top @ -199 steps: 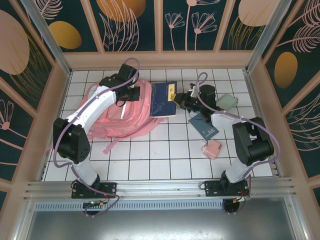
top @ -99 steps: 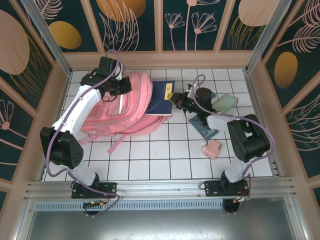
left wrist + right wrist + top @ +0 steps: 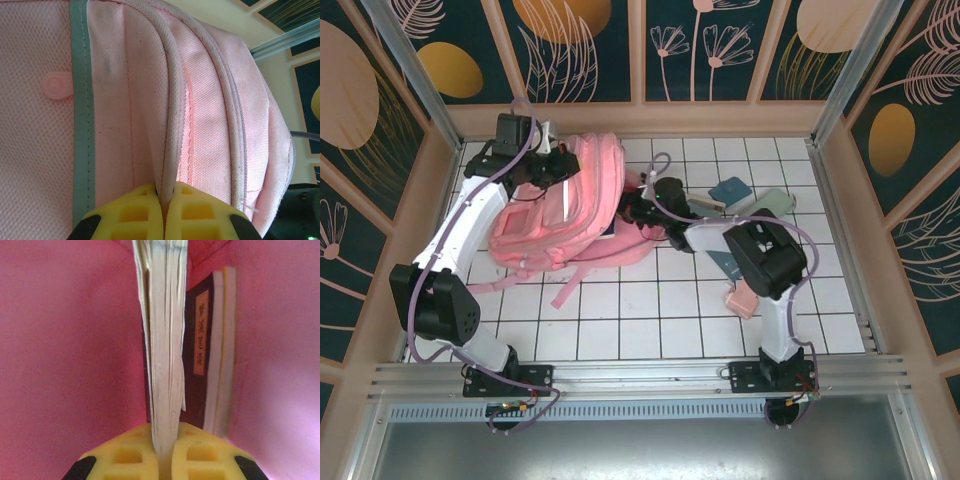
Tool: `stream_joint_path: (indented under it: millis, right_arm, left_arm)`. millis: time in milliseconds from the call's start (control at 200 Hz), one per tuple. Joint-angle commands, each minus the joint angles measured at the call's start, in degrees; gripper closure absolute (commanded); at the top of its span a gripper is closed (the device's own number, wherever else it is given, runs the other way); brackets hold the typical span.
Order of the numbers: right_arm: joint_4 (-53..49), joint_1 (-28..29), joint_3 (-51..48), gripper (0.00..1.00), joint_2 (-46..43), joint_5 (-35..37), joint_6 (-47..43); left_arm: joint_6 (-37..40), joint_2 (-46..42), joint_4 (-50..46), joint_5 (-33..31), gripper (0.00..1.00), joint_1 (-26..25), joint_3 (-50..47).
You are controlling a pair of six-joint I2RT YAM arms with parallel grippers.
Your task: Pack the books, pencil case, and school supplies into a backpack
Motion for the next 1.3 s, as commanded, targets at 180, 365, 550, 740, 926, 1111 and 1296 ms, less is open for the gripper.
stream_joint_path:
  millis: [180,365,550,740,926,1111,1296]
  right_arm:
    - [-3.65,6.1,20.09,1.0,12.27,5.74,2.06]
    - [-12.63,7.98,32.19,1.0,19.59,3.91,1.3]
    - [-23.56,8.56,39.7,0.71,21.79,0.88,-2.58]
    - [-25.07,6.96,34.39,0.55,15.79,0.03,-6.38]
    - [-26.9,5.14,28.51,0.43,8.96,-0.73,-9.03]
    - [-27.24,3.47,19.62,0.25,2.11,-0.74,-12.18]
    - [-25.96,1.24,9.02,0.25,-5.6,0.43,-13.98]
  left_arm:
    - [-2.03,-4.28,9.51,5.11,1.0,-0.09,-1.57]
    - [-2.06,-4.85,10.04,5.04,1.0,-0.1,-2.64]
    - [-1.53,-5.04,9.63,4.71,1.0,0.01,-2.42]
    - [-1.08,-5.3,9.19,4.47,1.0,0.77,-2.25]
    - [-0.73,-5.45,8.9,4.81,1.0,2.07,-2.19]
    - [-0.62,-5.48,8.83,5.11,1.0,3.07,-2.79]
    - [-0.71,-5.65,9.39,5.32,1.0,3.16,-4.31]
